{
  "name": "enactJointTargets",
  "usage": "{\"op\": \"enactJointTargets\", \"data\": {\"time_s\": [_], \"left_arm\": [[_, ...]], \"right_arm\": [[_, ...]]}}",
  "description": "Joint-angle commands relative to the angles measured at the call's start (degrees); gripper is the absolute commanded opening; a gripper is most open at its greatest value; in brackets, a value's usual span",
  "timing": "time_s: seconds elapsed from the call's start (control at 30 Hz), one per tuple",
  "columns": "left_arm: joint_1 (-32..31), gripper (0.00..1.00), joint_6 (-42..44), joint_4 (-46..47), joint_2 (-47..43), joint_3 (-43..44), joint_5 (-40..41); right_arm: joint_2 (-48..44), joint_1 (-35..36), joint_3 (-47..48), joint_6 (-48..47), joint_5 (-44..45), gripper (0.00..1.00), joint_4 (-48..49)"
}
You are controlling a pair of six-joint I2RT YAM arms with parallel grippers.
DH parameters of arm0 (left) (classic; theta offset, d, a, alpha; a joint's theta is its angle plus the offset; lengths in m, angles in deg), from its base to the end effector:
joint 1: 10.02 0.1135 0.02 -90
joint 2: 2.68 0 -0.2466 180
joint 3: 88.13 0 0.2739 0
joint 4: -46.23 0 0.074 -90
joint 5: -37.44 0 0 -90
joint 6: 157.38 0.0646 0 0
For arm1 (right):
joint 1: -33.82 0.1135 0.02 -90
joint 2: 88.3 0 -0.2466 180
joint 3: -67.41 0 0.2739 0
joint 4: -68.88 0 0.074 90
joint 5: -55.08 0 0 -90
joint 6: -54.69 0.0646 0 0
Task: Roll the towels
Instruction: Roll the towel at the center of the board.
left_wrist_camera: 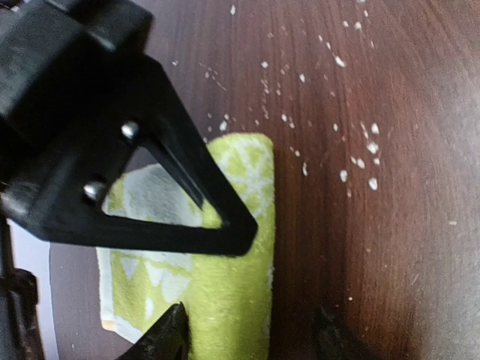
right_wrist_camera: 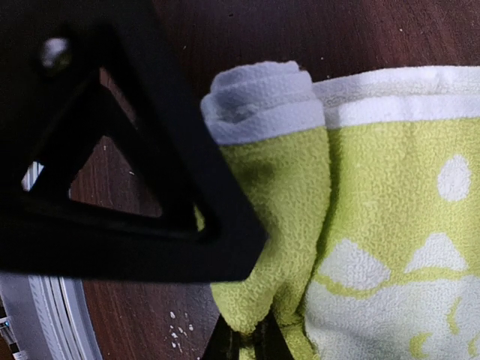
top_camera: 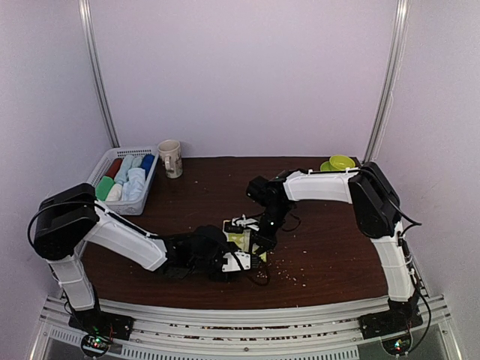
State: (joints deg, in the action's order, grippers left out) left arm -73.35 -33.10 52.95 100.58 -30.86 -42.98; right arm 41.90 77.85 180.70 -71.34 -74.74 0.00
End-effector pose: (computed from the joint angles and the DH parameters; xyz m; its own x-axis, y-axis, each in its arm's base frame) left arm 0.1772 -0.3289 0.0694 0.2290 0.7815 -0.5804 0.8403 0.1423 0.5231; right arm 0.2950 0.3427 0.0989 -0.2460 -0.8662 -0.4350 -0.8808 0.0124 0.4733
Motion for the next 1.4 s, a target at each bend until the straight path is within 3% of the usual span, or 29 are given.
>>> {"op": "enactJointTargets", "data": {"time_s": [0.0, 0.4, 0.67, 0.87, 0.93, 0.97, 1.0, 1.13, 1.23, 1.37], "left_arm": [[0.2, 0.56, 0.4, -1.1, 1.6, 0.2, 3.2], [3.7, 0.38, -3.1, -4.5, 0.1, -0.9, 2.4], [5.7, 0.02, -5.9, -17.3, 2.3, 5.2, -10.7], [8.5, 0.0, -9.5, -27.9, 3.6, 11.0, -23.9], [9.5, 0.0, -10.6, -32.1, 4.9, 13.9, -28.9], [10.0, 0.0, -11.0, -34.3, 5.9, 15.8, -31.8], [10.5, 0.0, -11.4, -36.8, 6.9, 17.6, -34.5], [11.3, 0.0, -12.1, -43.3, 10.2, 22.8, -38.1], [12.3, 0.0, -13.6, -44.3, 11.6, 23.6, -38.8], [13.3, 0.0, -15.0, -45.9, 14.1, 24.7, -40.7]], "right_arm": [[4.8, -0.6, -2.2, -0.1, 7.3, 0.0, -1.3], [4.4, -1.1, -2.4, -0.3, 7.4, 0.0, -1.4], [1.4, -1.8, -4.3, 0.0, 8.2, 0.02, 0.3], [-10.1, -2.5, -13.5, 1.7, 12.2, 0.42, 8.4], [-15.5, -2.5, -18.0, 3.1, 15.2, 0.68, 12.9], [-18.2, -2.5, -20.6, 4.0, 16.9, 0.94, 15.7], [-21.0, -2.5, -23.6, 4.6, 18.1, 0.99, 18.2], [-31.5, -2.5, -35.4, 10.0, 25.1, 1.0, 30.7], [-40.0, -1.8, -43.5, 15.9, 36.9, 1.0, 40.6], [-52.3, 0.1, -54.6, 19.4, 46.3, 1.0, 52.7]]}}
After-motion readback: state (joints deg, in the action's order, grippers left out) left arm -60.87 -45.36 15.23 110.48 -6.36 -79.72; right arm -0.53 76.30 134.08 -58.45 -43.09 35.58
